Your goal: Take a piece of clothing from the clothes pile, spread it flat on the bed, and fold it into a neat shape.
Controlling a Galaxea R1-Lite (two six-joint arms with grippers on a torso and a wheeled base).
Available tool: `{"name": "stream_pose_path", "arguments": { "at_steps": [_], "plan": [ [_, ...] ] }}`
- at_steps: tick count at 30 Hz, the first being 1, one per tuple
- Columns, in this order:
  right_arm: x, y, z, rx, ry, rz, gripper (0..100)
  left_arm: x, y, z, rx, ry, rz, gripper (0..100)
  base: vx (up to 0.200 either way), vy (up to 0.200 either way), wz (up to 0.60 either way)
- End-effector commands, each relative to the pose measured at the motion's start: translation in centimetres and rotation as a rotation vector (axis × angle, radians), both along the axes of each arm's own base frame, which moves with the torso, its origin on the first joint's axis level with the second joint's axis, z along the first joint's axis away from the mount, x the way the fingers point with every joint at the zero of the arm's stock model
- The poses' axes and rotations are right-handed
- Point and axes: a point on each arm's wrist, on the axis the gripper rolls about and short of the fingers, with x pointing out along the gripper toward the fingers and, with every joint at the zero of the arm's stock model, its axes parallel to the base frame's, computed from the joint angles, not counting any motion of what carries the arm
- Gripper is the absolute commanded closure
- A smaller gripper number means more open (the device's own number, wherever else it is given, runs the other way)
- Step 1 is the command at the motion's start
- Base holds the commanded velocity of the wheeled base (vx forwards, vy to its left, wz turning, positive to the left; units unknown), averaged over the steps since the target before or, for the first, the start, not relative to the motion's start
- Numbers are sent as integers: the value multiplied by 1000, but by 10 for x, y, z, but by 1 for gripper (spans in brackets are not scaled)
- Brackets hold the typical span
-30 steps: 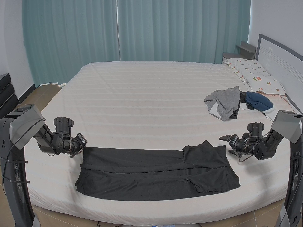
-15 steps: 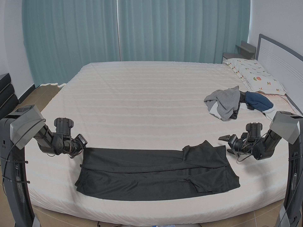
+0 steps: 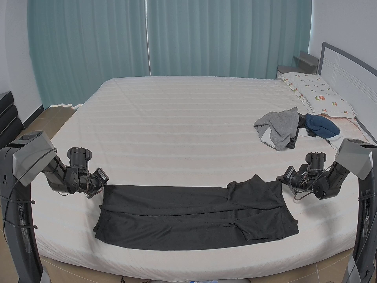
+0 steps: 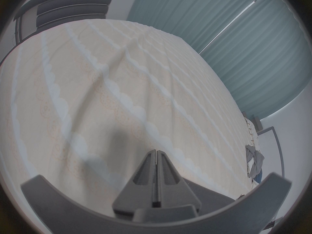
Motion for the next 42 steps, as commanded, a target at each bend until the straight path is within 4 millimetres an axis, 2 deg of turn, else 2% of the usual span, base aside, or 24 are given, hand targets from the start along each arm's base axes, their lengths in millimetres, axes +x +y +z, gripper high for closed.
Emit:
{"name": "stream_pose_path", "arguments": {
  "at_steps": [1, 10, 11, 12, 16, 18, 22, 25, 27, 36, 42],
  "plan": [
    [1, 0, 4, 7, -24, -9, 100, 0, 0, 0, 0, 3, 0, 100, 0, 0, 0],
    [1, 0, 1, 5, -17, -13, 100, -2, -2, 0, 2, 7, -7, 100, 0, 0, 0],
    [1, 0, 1, 5, -17, -13, 0, -2, -1, 0, 1, 7, -5, 100, 0, 0, 0],
    [0, -1, 1, 5, -17, -15, 0, -2, -1, 1, 0, 7, -4, 0, 0, 0, 0],
    [-4, -5, 13, -4, -36, -21, 0, -3, -1, 1, -11, 10, -10, 0, 0, 0, 0],
    [-13, -8, 36, -2, -69, -19, 0, -5, 0, 0, -12, 13, -10, 0, 0, 0, 0],
    [-27, 5, 53, -56, -103, 61, 0, -6, 0, 0, -28, 17, -22, 0, 0, 0, 0],
    [-35, 17, 57, -106, -123, 141, 0, -9, 1, 2, -40, 18, -28, 0, 0, 0, 0],
    [-43, 33, 54, -140, -121, 235, 0, -14, 4, 3, -61, 21, -38, 0, 0, 0, 0],
    [-46, 56, 30, -210, -76, 382, 0, -22, 8, 6, -96, 31, -54, 0, 0, 0, 0],
    [-42, 53, 14, -236, -58, 396, 0, -23, 8, 5, -96, 34, -54, 0, 0, 0, 0]
  ]
}}
